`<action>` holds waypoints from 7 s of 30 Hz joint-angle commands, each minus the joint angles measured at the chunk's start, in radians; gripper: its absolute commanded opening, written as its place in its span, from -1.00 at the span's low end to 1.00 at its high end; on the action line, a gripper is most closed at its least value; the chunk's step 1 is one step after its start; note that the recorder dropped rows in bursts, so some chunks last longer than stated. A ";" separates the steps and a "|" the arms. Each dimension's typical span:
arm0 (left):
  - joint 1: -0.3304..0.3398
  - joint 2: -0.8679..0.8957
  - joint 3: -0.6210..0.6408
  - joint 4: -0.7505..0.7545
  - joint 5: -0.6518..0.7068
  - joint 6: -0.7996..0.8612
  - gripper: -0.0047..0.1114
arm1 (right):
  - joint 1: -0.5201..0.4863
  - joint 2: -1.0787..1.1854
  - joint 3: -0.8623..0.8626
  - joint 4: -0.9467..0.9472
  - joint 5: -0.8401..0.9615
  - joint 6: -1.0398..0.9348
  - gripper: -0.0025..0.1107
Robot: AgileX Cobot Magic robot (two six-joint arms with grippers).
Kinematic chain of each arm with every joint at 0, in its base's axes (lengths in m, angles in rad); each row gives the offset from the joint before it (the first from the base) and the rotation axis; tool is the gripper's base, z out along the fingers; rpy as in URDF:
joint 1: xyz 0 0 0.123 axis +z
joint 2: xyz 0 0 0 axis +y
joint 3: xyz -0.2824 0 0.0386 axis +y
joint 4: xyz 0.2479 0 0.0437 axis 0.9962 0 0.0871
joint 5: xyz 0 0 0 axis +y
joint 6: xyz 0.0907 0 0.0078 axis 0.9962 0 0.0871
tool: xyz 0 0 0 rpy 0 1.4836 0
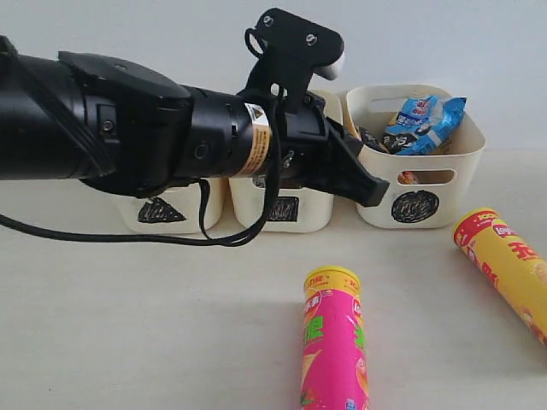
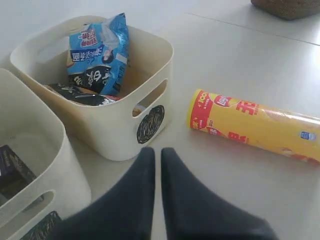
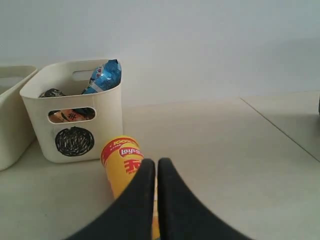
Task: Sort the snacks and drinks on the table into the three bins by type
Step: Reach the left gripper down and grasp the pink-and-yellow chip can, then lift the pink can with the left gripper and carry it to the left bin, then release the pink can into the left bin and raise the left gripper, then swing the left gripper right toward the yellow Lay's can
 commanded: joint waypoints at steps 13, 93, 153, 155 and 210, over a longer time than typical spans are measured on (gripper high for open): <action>-0.077 0.060 -0.041 0.069 -0.212 0.066 -0.84 | -0.002 -0.005 0.004 0.001 0.121 0.022 -0.96; -0.031 0.066 -0.198 -1.659 0.880 1.564 -0.84 | -0.002 -0.005 0.004 0.001 0.121 0.024 -0.96; 0.590 0.680 -1.118 -1.686 0.702 1.670 0.46 | -0.002 -0.005 0.004 0.001 0.121 0.024 -0.96; 0.590 0.680 -1.118 -1.686 0.709 1.670 0.47 | -0.002 -0.005 0.004 0.001 0.121 0.024 -0.96; -0.243 0.208 -0.523 -1.651 0.812 1.465 -0.84 | -0.002 -0.005 0.004 0.001 0.119 0.024 -0.96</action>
